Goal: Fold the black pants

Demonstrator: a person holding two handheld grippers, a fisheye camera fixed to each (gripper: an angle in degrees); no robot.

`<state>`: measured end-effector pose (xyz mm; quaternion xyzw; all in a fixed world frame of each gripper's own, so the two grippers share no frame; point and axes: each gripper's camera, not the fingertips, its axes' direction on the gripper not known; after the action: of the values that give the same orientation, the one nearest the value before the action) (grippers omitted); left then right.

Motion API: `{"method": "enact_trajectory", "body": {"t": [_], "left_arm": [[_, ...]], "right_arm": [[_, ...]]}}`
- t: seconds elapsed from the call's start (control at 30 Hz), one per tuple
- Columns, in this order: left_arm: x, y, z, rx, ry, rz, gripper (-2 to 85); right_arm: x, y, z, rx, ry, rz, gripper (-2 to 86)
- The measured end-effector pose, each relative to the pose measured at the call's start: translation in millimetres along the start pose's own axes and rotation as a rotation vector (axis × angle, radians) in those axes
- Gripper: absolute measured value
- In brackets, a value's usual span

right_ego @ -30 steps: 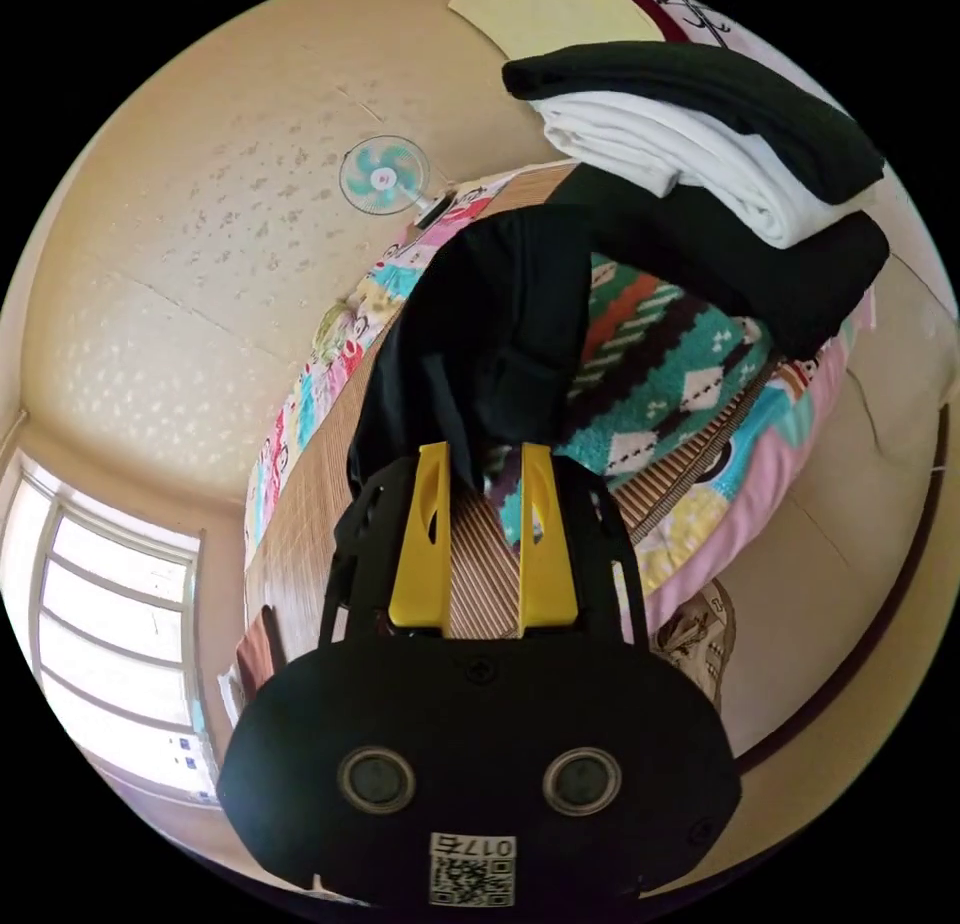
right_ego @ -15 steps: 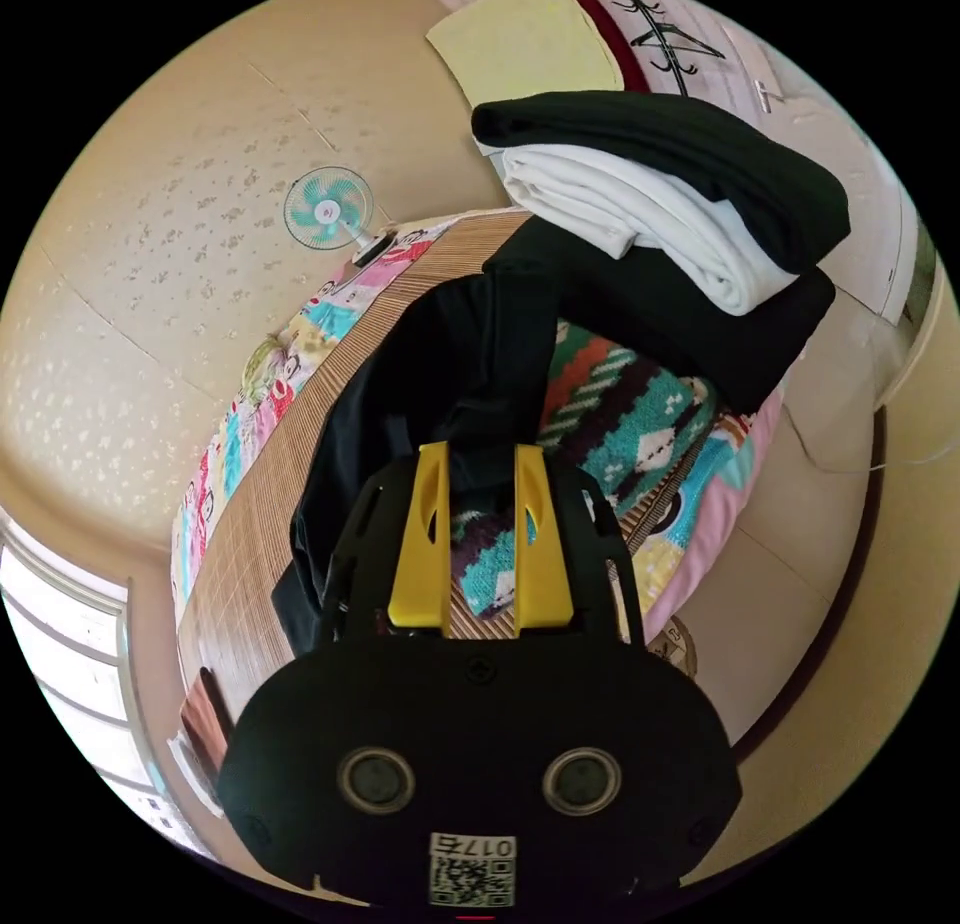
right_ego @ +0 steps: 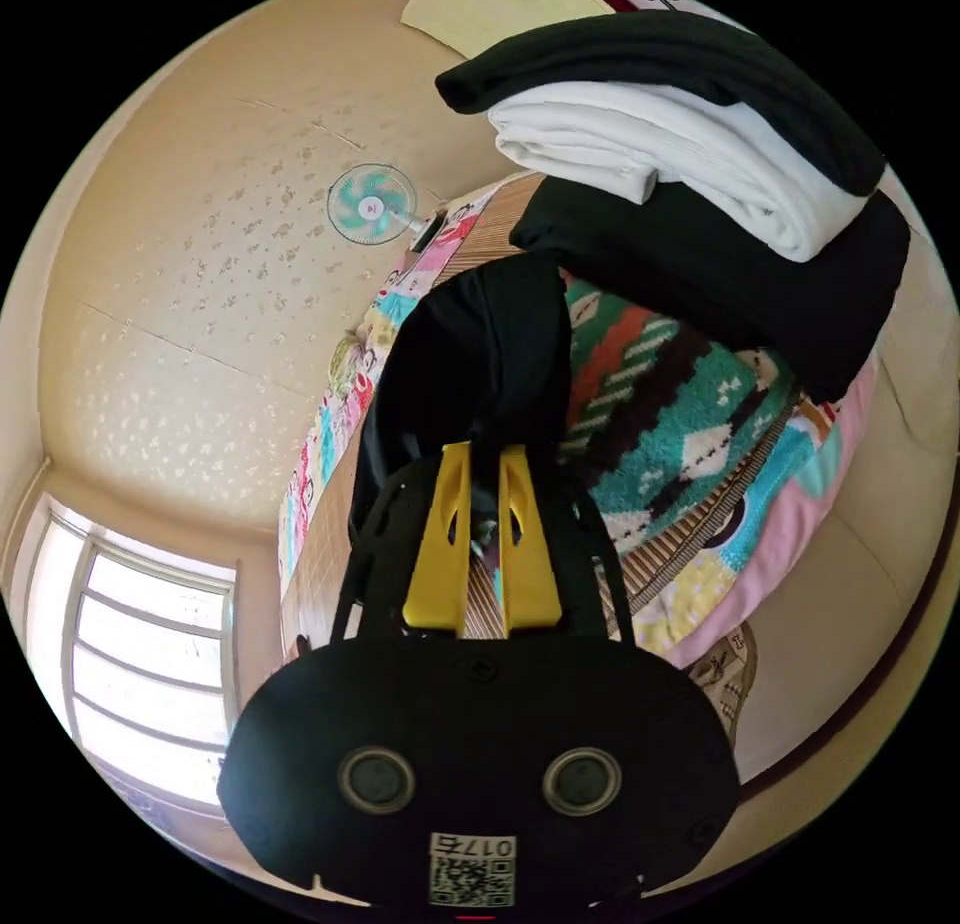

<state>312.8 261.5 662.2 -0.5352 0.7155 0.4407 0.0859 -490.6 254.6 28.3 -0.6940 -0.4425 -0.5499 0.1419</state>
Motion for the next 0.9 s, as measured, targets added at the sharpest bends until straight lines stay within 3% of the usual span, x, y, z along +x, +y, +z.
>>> {"method": "enact_trajectory", "body": {"t": [0.17, 0.27, 0.47, 0.6, 0.77, 0.9], "left_arm": [[4, 12, 9, -0.006, -0.017, 0.008, -1.0], [12, 23, 15, 0.001, -0.056, 0.034, -1.0], [13, 45, 26, -0.013, -0.055, 0.045, -0.4], [26, 59, 32, -0.051, -0.082, 0.106, 3.4], [64, 84, 47, -0.118, -0.174, 0.262, 9.9], [78, 100, 47, -0.096, -0.147, 0.308, 11.3]], "right_arm": [[-108, 18, 23, 0.033, 0.039, -0.320, 1.8], [-191, 52, 61, -0.087, -0.068, -0.587, 1.5], [-303, 233, 121, -0.349, -0.331, -1.150, 1.5], [-291, 328, 164, -0.499, -0.471, -1.201, 1.8], [-237, 409, 265, -0.846, -0.398, -1.167, 2.0], [-180, 462, 276, -0.943, -0.520, -1.231, 2.0]]}}
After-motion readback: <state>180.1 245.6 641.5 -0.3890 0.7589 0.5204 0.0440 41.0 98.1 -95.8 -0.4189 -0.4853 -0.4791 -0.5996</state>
